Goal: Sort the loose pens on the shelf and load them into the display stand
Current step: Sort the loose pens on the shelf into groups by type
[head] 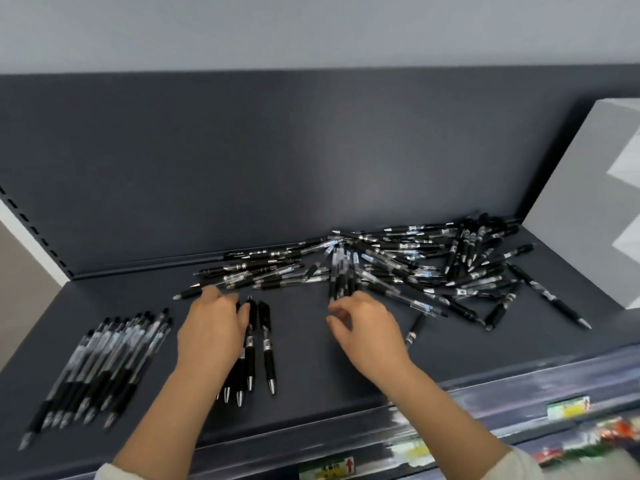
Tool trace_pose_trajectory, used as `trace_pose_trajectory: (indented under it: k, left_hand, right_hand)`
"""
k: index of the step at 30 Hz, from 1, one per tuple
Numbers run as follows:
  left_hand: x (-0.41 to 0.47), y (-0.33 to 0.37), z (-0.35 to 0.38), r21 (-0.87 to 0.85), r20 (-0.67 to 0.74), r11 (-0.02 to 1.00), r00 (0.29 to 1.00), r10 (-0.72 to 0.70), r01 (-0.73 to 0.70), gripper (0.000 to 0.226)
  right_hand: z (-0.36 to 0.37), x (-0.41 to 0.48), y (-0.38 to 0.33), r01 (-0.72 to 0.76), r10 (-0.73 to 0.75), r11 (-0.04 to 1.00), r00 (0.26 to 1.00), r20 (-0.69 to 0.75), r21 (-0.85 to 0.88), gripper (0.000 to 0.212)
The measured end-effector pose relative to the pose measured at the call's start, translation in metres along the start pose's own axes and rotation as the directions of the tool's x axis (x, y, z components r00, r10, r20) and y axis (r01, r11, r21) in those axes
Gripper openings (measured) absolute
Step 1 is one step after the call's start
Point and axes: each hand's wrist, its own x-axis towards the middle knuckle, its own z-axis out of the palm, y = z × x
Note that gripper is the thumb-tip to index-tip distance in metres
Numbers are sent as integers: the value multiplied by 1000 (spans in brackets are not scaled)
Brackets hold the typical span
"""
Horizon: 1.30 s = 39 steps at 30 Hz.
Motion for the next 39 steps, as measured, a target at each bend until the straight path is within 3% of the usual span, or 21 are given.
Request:
trace_pose_trajectory:
  k: [3,6,9,12,14,19,23,26,30,33,36,38,39]
  left_hand:
    - [-8,34,0,-118,20,984,990,138,-134,33]
    - [-24,79,6,-219,172,938,935,309,-269,36]
    - [-42,117,15,-290,313,902,859,405,-319,38]
    - [-57,140,26,-314,356,891,830,430,-327,43]
    - [-62,146,32,-305,376,899,827,417,-314,45]
    - [-60,144,30,-298,324,912,869,374,-281,21]
    - [-50,124,16,-397,240,901,928,286,-175,10]
    - [-40,104,1,-577,219,817,960,173,-16,12]
    - [-33,76,-21,-726,143,677,989,-24,121,16]
    - [-28,55,-35,-846,143,494,978,-153,201,12]
    - [-24,39,-47,-917,215,301,959,-183,263,5]
    - [-21,26,-51,-898,273,310,947,-168,314,6]
    - [-20,20,-49,-863,275,394,948,-157,316,7]
  right_hand:
    - [-30,7,42,-94,84,993,988,-126,-75,21]
    - [-48,10,73,-165,132,969,974,-181,-181,24]
    - [-55,6,89,-212,176,942,972,-155,-259,28]
    - [-54,1,95,-255,232,937,965,-121,-238,26]
    - [-53,1,98,-259,239,948,963,-122,-183,23]
    - [-59,2,105,-246,240,969,964,-117,-39,12]
    - [-73,5,99,-207,257,943,950,-179,260,6]
    - [-80,10,88,-192,314,858,930,-190,477,11]
    - [-77,18,73,-141,323,813,917,-235,565,25]
    - [-69,23,63,-104,330,757,913,-241,646,29]
    - [-62,26,52,-51,317,706,915,-250,706,27]
    - [-59,29,44,-25,305,688,916,-259,725,23]
    - [-57,31,40,-15,300,682,918,-260,732,22]
